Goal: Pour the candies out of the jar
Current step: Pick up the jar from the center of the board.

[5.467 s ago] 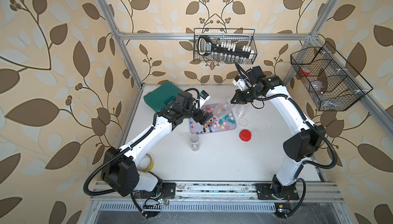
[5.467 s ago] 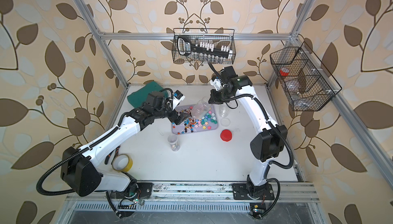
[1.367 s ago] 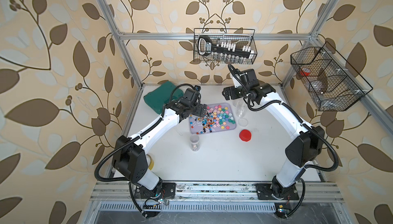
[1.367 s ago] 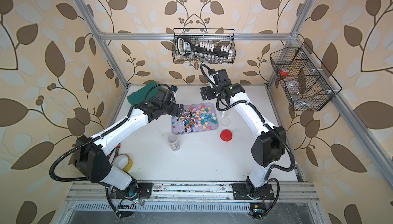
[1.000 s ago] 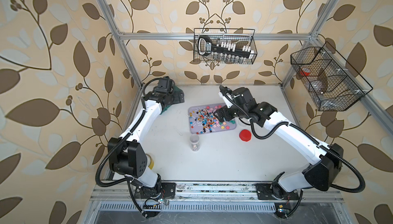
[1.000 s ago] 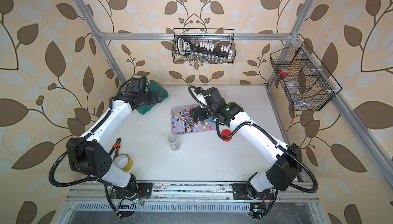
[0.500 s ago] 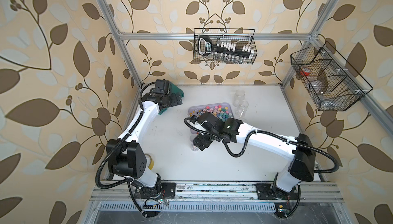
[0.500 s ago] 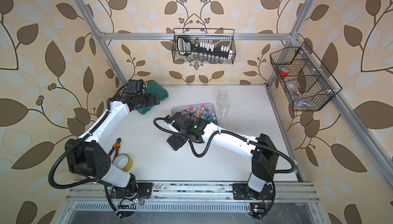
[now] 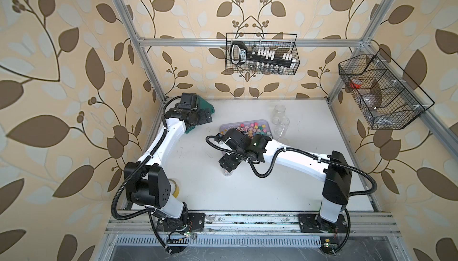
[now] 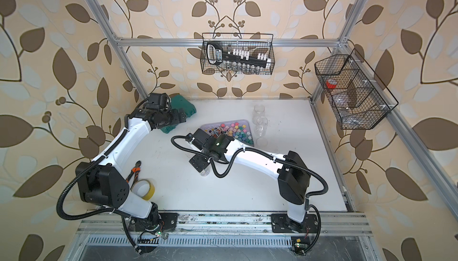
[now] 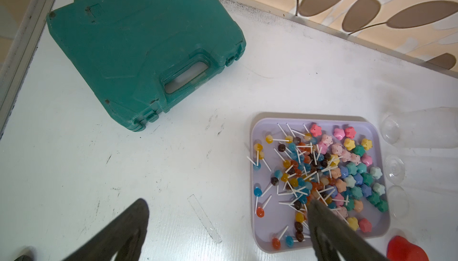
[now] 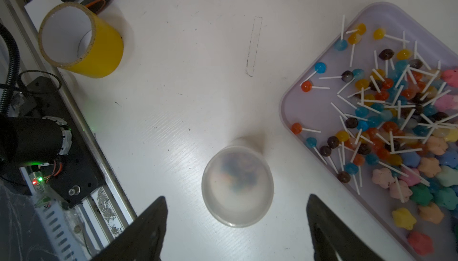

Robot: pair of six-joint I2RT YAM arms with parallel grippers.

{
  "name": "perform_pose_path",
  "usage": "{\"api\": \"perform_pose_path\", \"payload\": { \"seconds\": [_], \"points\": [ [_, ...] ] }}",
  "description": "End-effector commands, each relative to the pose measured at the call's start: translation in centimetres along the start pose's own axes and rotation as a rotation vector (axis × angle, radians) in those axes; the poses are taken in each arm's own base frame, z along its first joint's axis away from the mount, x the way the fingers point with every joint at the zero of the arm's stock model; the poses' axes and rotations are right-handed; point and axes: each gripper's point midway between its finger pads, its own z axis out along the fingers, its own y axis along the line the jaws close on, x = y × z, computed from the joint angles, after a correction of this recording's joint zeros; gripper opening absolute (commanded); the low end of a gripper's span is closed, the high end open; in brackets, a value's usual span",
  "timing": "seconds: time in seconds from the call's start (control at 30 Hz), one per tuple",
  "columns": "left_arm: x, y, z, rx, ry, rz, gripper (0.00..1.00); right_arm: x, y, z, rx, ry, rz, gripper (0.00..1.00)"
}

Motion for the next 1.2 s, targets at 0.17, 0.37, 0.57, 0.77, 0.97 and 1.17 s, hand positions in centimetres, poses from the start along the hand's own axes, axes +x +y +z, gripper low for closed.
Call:
{"api": "perform_pose_path", "payload": {
  "seconds": [0.17, 0.37, 0.57, 0.77, 0.97, 1.17],
  "points": [
    [-0.7, 0.7, -1.6, -0.021, -0.044, -0.014, 0.99, 0.9, -0.1, 1.2, 0.02, 0.065, -0.03, 0.84],
    [-0.6, 0.6, -1.5, -0.018, -0.04, -0.013, 0.99, 1.0, -0.1, 1.8, 0.024, 0.082, -0.038, 0.8],
    [-0.6, 0.7, -1.4, -0.018, -0.038, -0.014, 0.99, 1.4, -0.2, 2.5, 0.032, 0.099, -0.049, 0.74],
    [-0.5, 0.6, -1.3, -0.016, -0.032, -0.013, 0.99, 1.5, -0.3, 2.6, 0.038, 0.106, -0.057, 0.68],
    [-0.4, 0.6, -1.1, -0.013, -0.027, -0.013, 0.99, 1.5, -0.3, 2.8, 0.045, 0.108, -0.068, 0.64],
    [-0.3, 0.5, -1.0, -0.006, -0.021, -0.014, 0.99, 1.3, -0.5, 3.0, 0.053, 0.105, -0.07, 0.7]
  ]
}}
